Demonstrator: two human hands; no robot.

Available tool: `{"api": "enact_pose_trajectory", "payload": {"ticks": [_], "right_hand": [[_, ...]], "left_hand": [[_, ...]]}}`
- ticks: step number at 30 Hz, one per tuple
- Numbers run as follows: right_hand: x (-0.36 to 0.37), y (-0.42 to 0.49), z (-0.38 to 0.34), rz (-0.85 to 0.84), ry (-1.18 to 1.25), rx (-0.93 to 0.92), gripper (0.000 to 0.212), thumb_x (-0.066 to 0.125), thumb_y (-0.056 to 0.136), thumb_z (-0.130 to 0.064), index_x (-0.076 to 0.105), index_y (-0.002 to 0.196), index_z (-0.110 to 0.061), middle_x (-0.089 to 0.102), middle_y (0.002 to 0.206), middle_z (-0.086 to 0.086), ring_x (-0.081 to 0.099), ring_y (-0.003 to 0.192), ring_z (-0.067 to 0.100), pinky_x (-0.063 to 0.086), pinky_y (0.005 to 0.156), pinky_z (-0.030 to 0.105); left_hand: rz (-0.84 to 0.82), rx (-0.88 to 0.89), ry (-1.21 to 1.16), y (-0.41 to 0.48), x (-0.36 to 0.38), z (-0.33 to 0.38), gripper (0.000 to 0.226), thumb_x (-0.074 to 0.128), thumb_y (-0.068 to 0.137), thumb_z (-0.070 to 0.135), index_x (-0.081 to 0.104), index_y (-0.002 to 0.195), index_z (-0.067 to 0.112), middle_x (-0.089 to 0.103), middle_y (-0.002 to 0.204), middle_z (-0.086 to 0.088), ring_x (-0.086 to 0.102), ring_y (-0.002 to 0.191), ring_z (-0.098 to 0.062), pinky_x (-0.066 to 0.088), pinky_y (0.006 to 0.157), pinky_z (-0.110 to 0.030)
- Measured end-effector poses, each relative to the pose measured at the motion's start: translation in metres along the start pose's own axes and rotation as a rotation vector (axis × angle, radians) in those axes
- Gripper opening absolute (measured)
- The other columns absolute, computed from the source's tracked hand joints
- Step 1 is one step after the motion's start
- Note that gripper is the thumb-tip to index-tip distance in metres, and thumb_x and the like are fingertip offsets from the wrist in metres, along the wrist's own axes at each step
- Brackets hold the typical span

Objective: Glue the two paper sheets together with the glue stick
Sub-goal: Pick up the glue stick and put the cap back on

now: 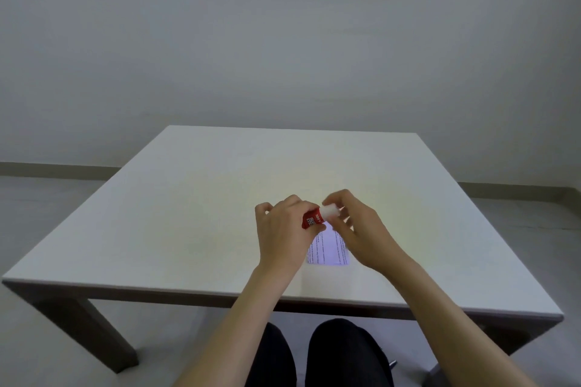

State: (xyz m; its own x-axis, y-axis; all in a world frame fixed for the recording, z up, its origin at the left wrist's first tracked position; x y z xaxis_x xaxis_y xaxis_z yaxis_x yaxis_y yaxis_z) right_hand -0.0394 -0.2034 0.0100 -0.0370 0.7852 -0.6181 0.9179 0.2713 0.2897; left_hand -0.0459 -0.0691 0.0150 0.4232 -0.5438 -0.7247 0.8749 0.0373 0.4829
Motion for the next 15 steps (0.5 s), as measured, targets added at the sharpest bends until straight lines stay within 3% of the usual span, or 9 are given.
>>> {"api": "enact_pose_trajectory", "payload": {"ticks": [1, 4, 5, 7, 8, 9, 11, 13, 15], "right_hand": [[0.004, 0.001, 0.003, 0.029, -0.049, 0.047, 0.011, 0.050, 0.094, -0.030, 0.052, 0.093, -0.019, 0.053, 0.072, -0.012, 0.051, 0.063, 0.015, 0.038, 0.059, 0.023], [0.004, 0.005, 0.016, 0.091, -0.364, 0.169, 0.047, 0.039, 0.088, -0.057, 0.046, 0.068, -0.015, 0.041, 0.052, -0.004, 0.036, 0.048, 0.016, 0.027, 0.048, 0.027], [0.003, 0.006, 0.015, 0.102, -0.377, 0.133, 0.046, 0.039, 0.087, -0.059, 0.049, 0.071, -0.017, 0.043, 0.054, -0.006, 0.037, 0.048, 0.014, 0.028, 0.048, 0.026], [0.005, 0.005, 0.008, 0.041, -0.213, 0.005, 0.022, 0.049, 0.091, -0.044, 0.054, 0.105, -0.028, 0.053, 0.076, -0.013, 0.047, 0.056, 0.007, 0.038, 0.055, 0.022], [0.008, 0.003, 0.003, -0.001, -0.133, -0.049, 0.028, 0.052, 0.092, -0.033, 0.049, 0.119, -0.032, 0.055, 0.089, -0.015, 0.052, 0.064, 0.006, 0.043, 0.061, 0.021], [0.010, 0.001, 0.002, -0.024, -0.082, -0.076, 0.030, 0.053, 0.093, -0.026, 0.048, 0.122, -0.031, 0.057, 0.096, -0.015, 0.054, 0.068, 0.005, 0.044, 0.065, 0.021], [0.007, 0.003, 0.004, 0.066, -0.132, -0.032, 0.013, 0.052, 0.093, -0.029, 0.058, 0.102, -0.021, 0.059, 0.081, -0.012, 0.051, 0.063, 0.005, 0.041, 0.061, 0.025], [0.003, 0.006, 0.012, 0.146, -0.268, 0.112, 0.038, 0.046, 0.091, -0.049, 0.056, 0.078, -0.014, 0.052, 0.057, -0.007, 0.046, 0.052, 0.011, 0.035, 0.051, 0.029], [0.000, 0.007, 0.018, 0.152, -0.371, 0.202, 0.065, 0.032, 0.087, -0.064, 0.056, 0.070, -0.006, 0.060, 0.056, 0.004, 0.054, 0.056, 0.024, 0.040, 0.051, 0.034]], "left_hand": [[0.003, 0.002, 0.001, 0.000, 0.000, 0.000, 0.022, 0.072, 0.076, 0.042, 0.072, 0.095, 0.032, 0.066, 0.090, 0.011, 0.060, 0.081, -0.010, 0.014, 0.079, -0.025], [-0.014, -0.003, -0.010, -0.007, 0.006, -0.003, 0.021, 0.072, 0.076, 0.041, 0.072, 0.094, 0.031, 0.066, 0.088, 0.011, 0.061, 0.080, -0.009, 0.015, 0.080, -0.025], [-0.017, -0.013, -0.022, -0.009, 0.008, -0.005, 0.021, 0.072, 0.076, 0.042, 0.071, 0.094, 0.031, 0.066, 0.087, 0.011, 0.060, 0.079, -0.009, 0.017, 0.081, -0.025], [-0.001, -0.027, -0.026, -0.008, 0.008, -0.007, 0.021, 0.070, 0.076, 0.045, 0.071, 0.092, 0.031, 0.065, 0.085, 0.012, 0.056, 0.074, -0.007, 0.019, 0.081, -0.026], [0.010, -0.029, -0.018, -0.006, 0.008, -0.009, 0.020, 0.070, 0.076, 0.046, 0.071, 0.091, 0.032, 0.064, 0.084, 0.012, 0.053, 0.071, -0.006, 0.020, 0.082, -0.026], [0.008, -0.031, -0.014, -0.004, 0.008, -0.010, 0.020, 0.070, 0.076, 0.045, 0.071, 0.091, 0.032, 0.064, 0.084, 0.012, 0.051, 0.070, -0.005, 0.022, 0.082, -0.027], [-0.019, -0.026, -0.029, 0.000, 0.011, -0.011, 0.019, 0.072, 0.075, 0.042, 0.072, 0.091, 0.032, 0.066, 0.086, 0.012, 0.053, 0.073, -0.006, 0.025, 0.085, -0.028], [-0.057, -0.022, -0.073, 0.003, 0.016, -0.009, 0.019, 0.074, 0.073, 0.039, 0.072, 0.091, 0.031, 0.069, 0.087, 0.011, 0.062, 0.079, -0.008, 0.034, 0.089, -0.031], [-0.053, -0.078, -0.165, 0.009, 0.018, -0.016, 0.018, 0.077, 0.071, 0.034, 0.072, 0.087, 0.025, 0.072, 0.084, 0.008, 0.067, 0.079, -0.011, 0.046, 0.082, -0.032]]}}
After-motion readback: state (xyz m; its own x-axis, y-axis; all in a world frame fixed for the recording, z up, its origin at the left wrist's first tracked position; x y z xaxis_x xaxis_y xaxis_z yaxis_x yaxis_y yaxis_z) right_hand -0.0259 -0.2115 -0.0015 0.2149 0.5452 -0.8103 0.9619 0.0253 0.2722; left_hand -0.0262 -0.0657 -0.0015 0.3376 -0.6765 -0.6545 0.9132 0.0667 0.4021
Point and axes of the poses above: each hand's wrist, its own y-axis towards the middle knuckle, its own x-axis out of the palm, z = x × y, the point moved 7 cm from there along y, towards the middle knuckle
